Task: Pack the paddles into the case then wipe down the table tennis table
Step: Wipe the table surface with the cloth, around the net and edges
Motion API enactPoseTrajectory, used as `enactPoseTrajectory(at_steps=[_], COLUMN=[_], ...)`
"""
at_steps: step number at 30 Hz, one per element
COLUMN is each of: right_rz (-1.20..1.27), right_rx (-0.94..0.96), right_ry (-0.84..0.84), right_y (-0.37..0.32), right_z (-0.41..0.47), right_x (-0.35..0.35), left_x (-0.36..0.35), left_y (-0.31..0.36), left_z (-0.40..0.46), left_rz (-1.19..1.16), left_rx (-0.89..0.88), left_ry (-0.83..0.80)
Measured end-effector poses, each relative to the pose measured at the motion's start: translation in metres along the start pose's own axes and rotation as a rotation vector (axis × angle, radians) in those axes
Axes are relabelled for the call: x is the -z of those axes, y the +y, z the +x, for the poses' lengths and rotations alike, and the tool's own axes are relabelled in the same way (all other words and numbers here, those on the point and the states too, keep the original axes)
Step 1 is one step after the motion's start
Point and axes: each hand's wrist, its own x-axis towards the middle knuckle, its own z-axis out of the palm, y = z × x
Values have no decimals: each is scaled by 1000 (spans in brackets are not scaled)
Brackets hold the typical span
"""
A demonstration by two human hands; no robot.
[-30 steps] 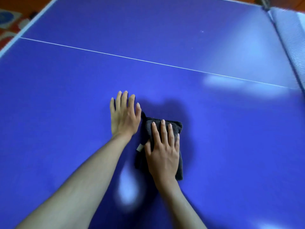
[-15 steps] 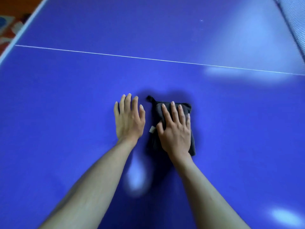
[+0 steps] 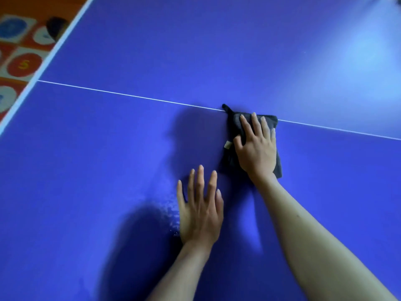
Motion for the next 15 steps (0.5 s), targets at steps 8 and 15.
enactPoseTrajectory(at_steps=[8, 15], right_rz=[-17, -15], right_rx=[17, 58], right_ry=[8, 3], right_y=[-2, -24], right_z=[19, -55], right_x=[-10, -6], left_x=[-9, -4], left_y=[1, -3], left_z=[0, 4], left_rz=[-57, -170], left_rx=[-10, -8], left_ry=[24, 118])
